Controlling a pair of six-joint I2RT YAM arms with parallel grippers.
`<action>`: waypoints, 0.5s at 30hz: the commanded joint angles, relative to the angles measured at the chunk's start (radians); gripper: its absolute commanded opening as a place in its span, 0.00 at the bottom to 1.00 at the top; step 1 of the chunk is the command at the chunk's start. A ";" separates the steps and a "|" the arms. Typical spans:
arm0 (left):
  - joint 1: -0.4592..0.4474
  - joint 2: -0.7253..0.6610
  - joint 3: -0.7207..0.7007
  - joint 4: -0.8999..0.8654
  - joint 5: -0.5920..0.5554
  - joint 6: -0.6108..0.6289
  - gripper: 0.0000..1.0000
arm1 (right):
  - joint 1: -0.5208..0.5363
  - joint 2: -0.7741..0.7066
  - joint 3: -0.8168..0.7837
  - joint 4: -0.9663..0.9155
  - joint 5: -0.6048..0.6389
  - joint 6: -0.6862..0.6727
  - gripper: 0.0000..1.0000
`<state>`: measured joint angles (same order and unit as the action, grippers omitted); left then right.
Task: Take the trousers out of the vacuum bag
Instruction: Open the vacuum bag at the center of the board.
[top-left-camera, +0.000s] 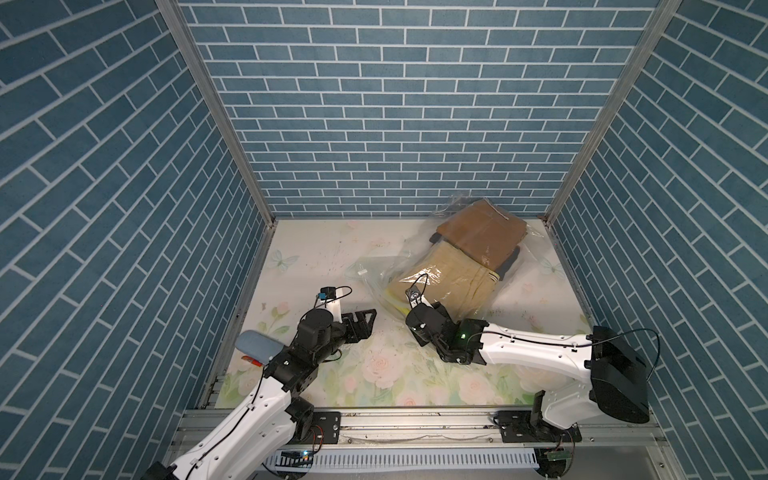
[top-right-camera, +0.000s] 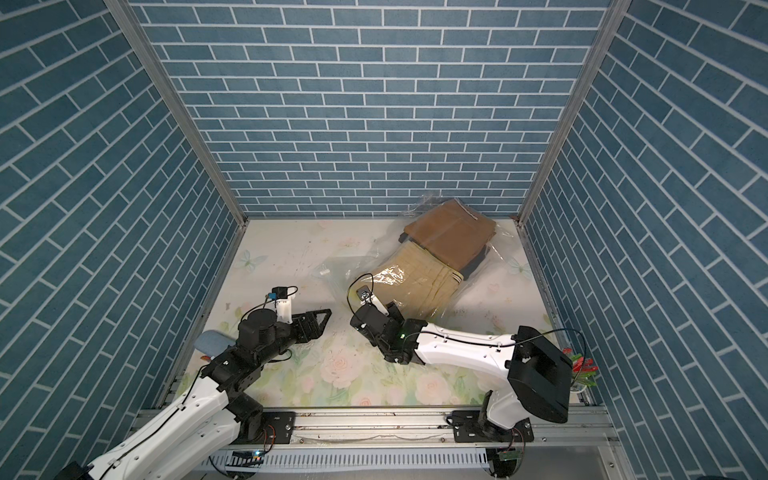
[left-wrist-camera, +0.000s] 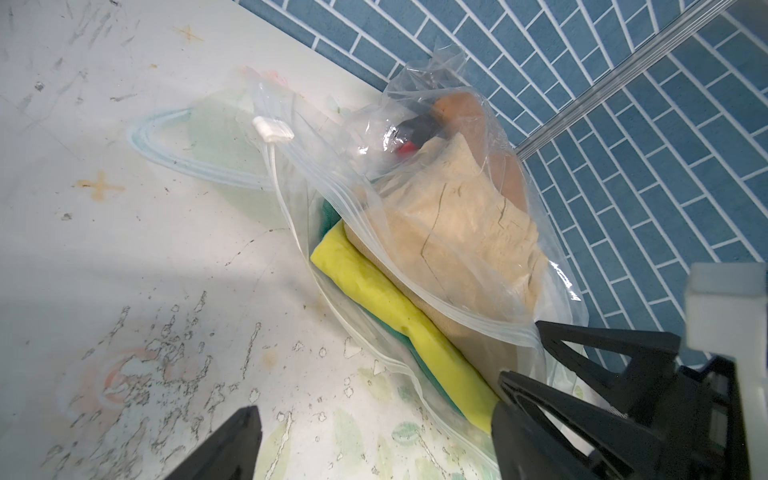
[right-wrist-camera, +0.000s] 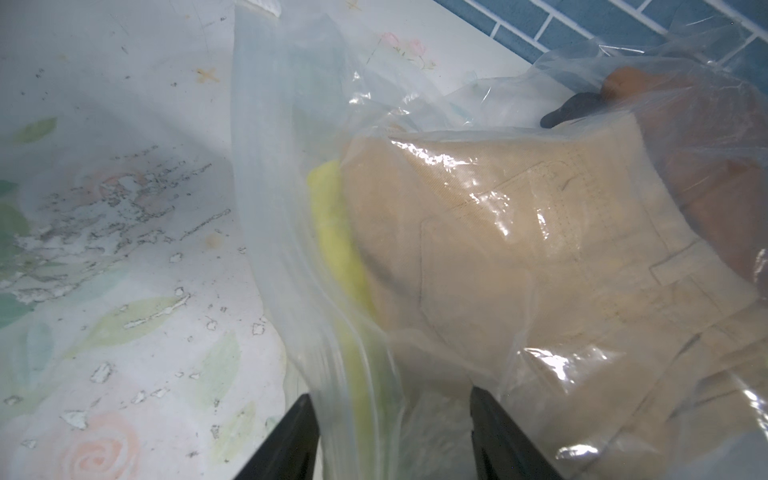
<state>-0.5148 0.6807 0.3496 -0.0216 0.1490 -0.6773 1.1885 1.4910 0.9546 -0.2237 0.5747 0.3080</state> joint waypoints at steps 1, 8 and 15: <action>0.004 0.009 -0.018 0.041 0.007 -0.008 0.92 | -0.013 0.021 0.006 0.009 -0.022 -0.075 0.52; 0.005 0.018 -0.051 0.101 0.030 -0.041 0.90 | -0.024 0.040 0.008 0.018 -0.026 -0.085 0.34; 0.004 0.026 -0.062 0.129 0.049 -0.050 0.87 | -0.048 0.049 0.022 0.031 -0.031 -0.111 0.11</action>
<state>-0.5144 0.7033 0.3019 0.0597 0.1795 -0.7200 1.1553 1.5261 0.9546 -0.2070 0.5457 0.2253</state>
